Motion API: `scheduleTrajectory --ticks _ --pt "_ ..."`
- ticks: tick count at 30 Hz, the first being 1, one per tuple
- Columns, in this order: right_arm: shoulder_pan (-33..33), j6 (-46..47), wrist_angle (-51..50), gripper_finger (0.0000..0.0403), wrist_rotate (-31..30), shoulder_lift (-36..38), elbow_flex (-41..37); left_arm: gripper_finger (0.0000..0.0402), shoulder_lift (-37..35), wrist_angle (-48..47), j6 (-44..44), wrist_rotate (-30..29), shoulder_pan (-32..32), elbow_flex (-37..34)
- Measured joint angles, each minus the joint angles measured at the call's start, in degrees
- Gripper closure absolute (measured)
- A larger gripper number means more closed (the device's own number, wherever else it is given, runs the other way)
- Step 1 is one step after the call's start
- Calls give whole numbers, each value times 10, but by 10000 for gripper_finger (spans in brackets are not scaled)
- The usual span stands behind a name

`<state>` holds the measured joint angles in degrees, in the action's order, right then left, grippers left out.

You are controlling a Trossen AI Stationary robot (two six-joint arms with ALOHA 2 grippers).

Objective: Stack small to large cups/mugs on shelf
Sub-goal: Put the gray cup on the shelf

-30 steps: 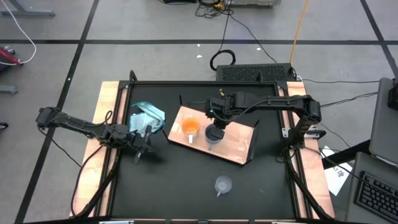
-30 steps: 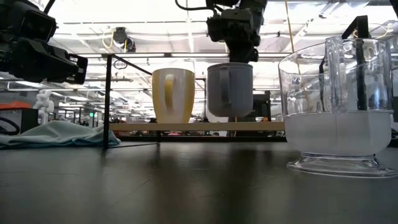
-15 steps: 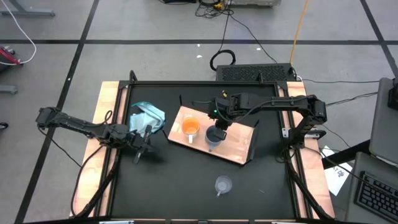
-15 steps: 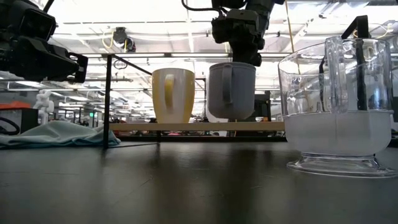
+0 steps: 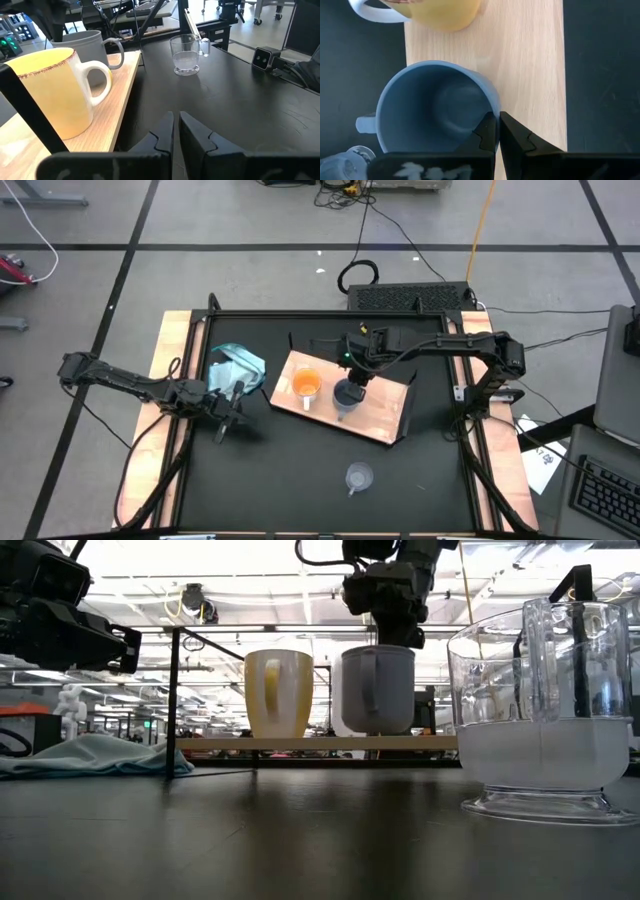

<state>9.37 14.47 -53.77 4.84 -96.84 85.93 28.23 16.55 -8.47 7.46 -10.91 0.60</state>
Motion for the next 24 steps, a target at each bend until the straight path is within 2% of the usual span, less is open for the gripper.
scheduleTrajectory --ticks 12,24 --pt "0 -2 34 403 28 0 -10 371 0 -8 0 0 0 0" --pt "0 9 42 403 28 0 -31 371 0 -19 2 0 0 0"
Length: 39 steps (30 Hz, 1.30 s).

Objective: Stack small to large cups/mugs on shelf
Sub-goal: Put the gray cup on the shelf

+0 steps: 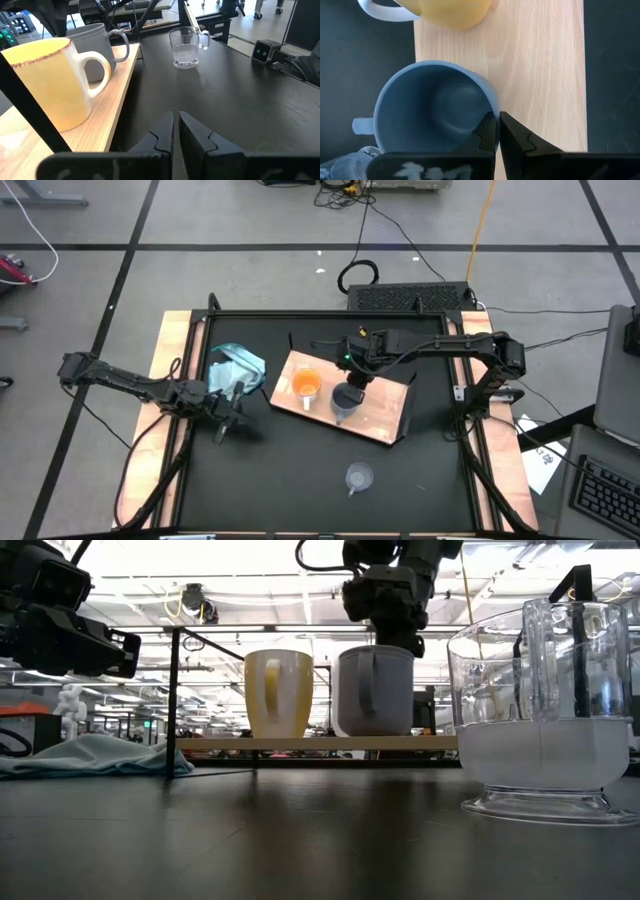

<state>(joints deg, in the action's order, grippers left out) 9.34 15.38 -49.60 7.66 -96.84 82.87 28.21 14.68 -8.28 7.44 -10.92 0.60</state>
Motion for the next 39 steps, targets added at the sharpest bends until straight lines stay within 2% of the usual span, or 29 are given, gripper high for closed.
scheduleTrajectory --ticks 39 --pt "-8 1 -13 402 -4 0 3 371 0 0 -17 0 0 0"
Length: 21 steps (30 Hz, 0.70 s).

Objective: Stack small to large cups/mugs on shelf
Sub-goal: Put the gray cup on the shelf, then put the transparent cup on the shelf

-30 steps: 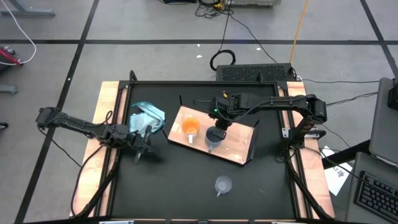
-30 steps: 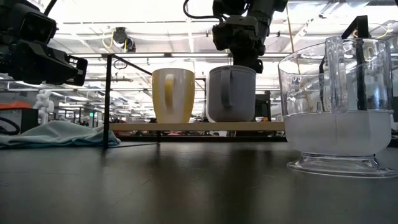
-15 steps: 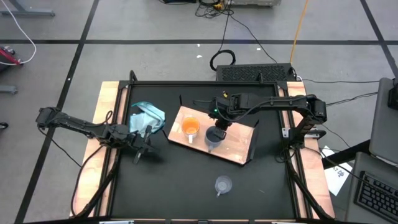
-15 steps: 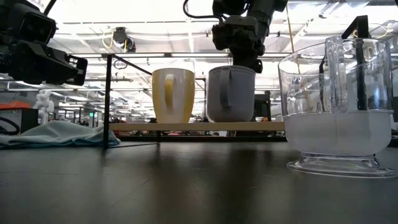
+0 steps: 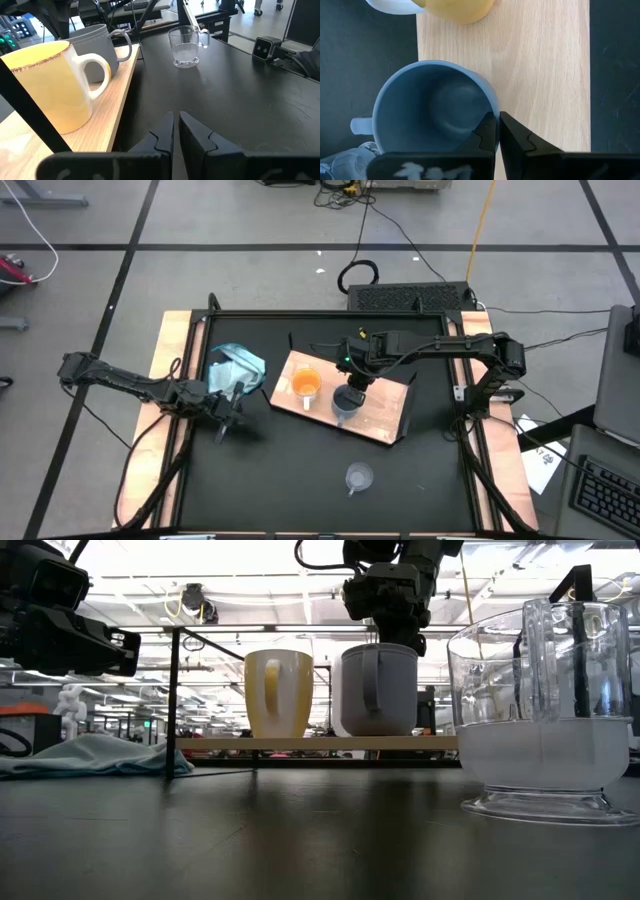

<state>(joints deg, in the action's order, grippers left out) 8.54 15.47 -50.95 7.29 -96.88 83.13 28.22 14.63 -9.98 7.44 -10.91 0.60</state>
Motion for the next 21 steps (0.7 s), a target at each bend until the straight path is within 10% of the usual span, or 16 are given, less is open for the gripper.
scheduleTrajectory --ticks 21 --pt "0 18 14 315 -5 0 0 371 0 -1 6 0 0 0"
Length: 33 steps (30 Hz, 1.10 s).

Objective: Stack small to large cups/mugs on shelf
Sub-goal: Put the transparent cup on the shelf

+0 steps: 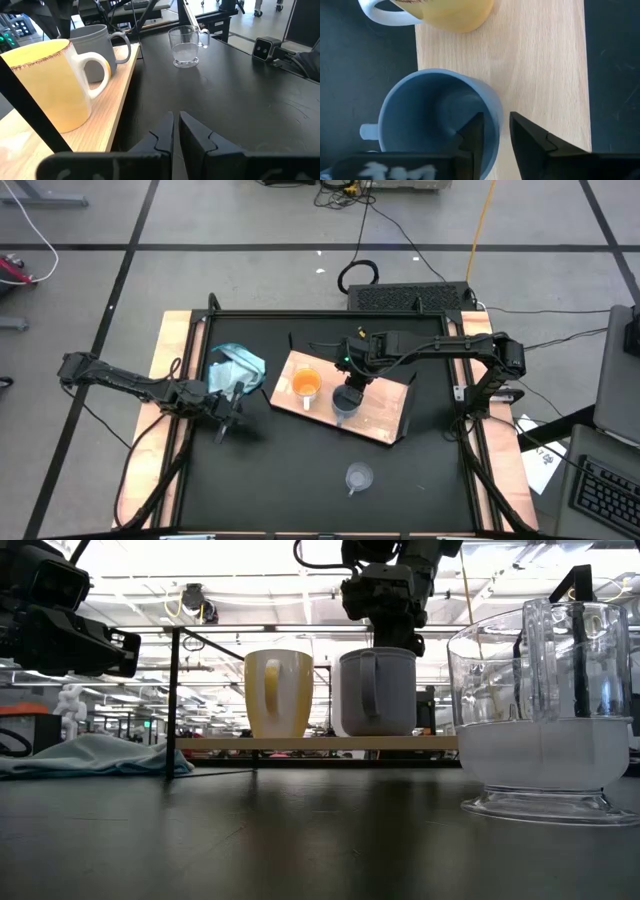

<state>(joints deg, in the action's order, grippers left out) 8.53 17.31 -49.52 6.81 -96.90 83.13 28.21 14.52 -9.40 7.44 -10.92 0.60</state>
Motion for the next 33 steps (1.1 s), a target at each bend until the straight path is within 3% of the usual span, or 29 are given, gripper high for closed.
scheduleTrajectory --ticks 12,33 --pt "-2 -1 0 291 -9 0 0 371 0 0 5 0 0 0" --pt "-5 -2 -2 291 -8 7 0 371 0 0 7 1 0 0"
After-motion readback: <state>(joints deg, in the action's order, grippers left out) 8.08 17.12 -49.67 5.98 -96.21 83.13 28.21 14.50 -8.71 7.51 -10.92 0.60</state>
